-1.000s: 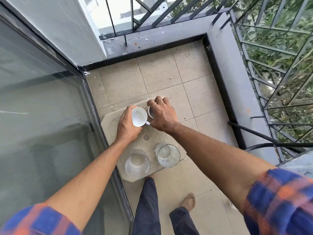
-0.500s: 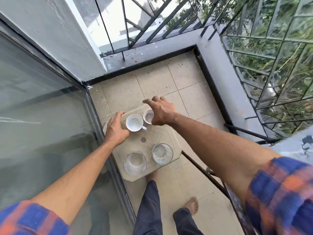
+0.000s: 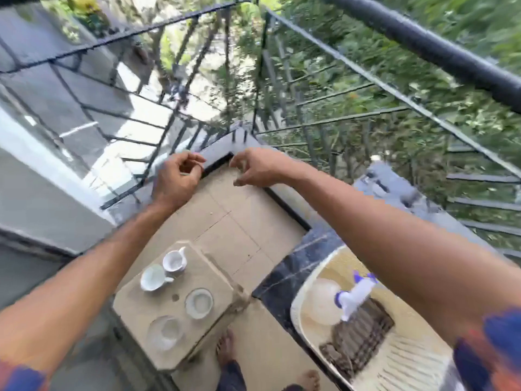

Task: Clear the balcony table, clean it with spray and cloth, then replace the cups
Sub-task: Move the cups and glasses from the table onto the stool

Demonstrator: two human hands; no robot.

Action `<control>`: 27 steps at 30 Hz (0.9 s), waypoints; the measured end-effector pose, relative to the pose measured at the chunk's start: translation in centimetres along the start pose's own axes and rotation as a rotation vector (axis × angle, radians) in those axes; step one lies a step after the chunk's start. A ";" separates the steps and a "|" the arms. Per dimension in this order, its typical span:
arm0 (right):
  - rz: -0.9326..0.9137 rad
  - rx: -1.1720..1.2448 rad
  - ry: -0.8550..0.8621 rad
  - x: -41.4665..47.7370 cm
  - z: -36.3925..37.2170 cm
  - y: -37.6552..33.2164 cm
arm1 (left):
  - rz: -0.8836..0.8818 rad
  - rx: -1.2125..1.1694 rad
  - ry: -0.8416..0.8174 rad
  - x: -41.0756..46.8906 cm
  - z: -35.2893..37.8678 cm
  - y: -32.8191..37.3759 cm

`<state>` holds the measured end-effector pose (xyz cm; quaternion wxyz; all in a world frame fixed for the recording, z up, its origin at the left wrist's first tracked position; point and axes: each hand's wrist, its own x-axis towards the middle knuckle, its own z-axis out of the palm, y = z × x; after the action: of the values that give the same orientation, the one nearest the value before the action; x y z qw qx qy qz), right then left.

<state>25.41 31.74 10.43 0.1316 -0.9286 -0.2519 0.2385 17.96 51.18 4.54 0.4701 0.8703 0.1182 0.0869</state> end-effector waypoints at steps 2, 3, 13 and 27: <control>0.060 0.057 0.119 -6.0 -3.4 4.2 | 0.147 -0.021 -0.100 -0.5 4.3 7.3; 0.084 0.082 0.184 -8.8 -4.5 5.9 | 0.209 -0.035 -0.162 -1.0 6.1 10.2; 0.671 0.382 0.701 -41.8 1.0 29.0 | 0.702 0.066 -0.957 -13.0 31.4 31.4; 0.987 0.552 0.413 -52.4 19.2 40.8 | 1.151 0.935 -1.325 -24.1 54.8 28.7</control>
<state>-7.63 -27.91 -1.05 0.2878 -0.8944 0.3112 0.1425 12.82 -14.71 -2.11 -0.0631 0.7654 -0.5864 -0.2574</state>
